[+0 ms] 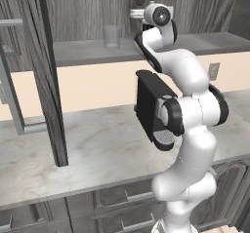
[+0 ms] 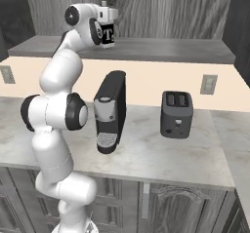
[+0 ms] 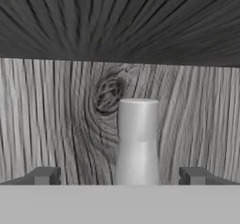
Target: There is a bowl on the dining counter. Grab a lemon wedge from the fridge and place it in the bowl. Then get the liquor bottle and glass cup from the cabinet and place them next to the bowl.
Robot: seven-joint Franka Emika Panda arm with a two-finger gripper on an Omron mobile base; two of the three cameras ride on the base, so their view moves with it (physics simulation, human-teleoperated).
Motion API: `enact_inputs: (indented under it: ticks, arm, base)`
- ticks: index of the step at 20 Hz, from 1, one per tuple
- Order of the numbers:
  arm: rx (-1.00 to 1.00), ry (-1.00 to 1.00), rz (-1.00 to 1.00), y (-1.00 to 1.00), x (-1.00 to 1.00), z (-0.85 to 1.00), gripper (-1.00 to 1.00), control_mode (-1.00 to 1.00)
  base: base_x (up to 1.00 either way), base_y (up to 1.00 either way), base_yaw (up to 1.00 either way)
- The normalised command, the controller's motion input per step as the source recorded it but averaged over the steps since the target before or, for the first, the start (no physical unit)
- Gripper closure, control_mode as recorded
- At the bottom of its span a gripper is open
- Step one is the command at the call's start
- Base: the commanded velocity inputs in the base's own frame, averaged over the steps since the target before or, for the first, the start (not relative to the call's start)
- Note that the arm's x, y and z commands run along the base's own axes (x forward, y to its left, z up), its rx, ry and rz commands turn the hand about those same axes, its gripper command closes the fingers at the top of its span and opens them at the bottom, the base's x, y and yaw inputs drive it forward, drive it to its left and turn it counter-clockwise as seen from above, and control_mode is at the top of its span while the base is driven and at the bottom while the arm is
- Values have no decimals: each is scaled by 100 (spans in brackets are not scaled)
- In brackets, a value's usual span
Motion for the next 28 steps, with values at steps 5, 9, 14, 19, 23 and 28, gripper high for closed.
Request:
enact_inputs:
  ticks: [5, 9, 14, 19, 23, 28]
  arm:
    - [0, 0, 0, -11, 17, 1, -100, -100]
    - [0, 0, 0, -7, 1, 0, 100, -100]
    - [0, 0, 0, -1, 5, 0, 100, -100]
    - [0, 0, 0, 0, 0, 0, 100, -100]
    - [0, 0, 0, -2, 0, 0, 100, -100]
    - [1, 0, 0, -5, 0, 0, 100, -100]
  base:
    - [0, 0, 0]
    - [0, 0, 0]
    - [0, 0, 0]
    - [0, 0, 0]
    - [0, 0, 0]
    - [0, 0, 0]
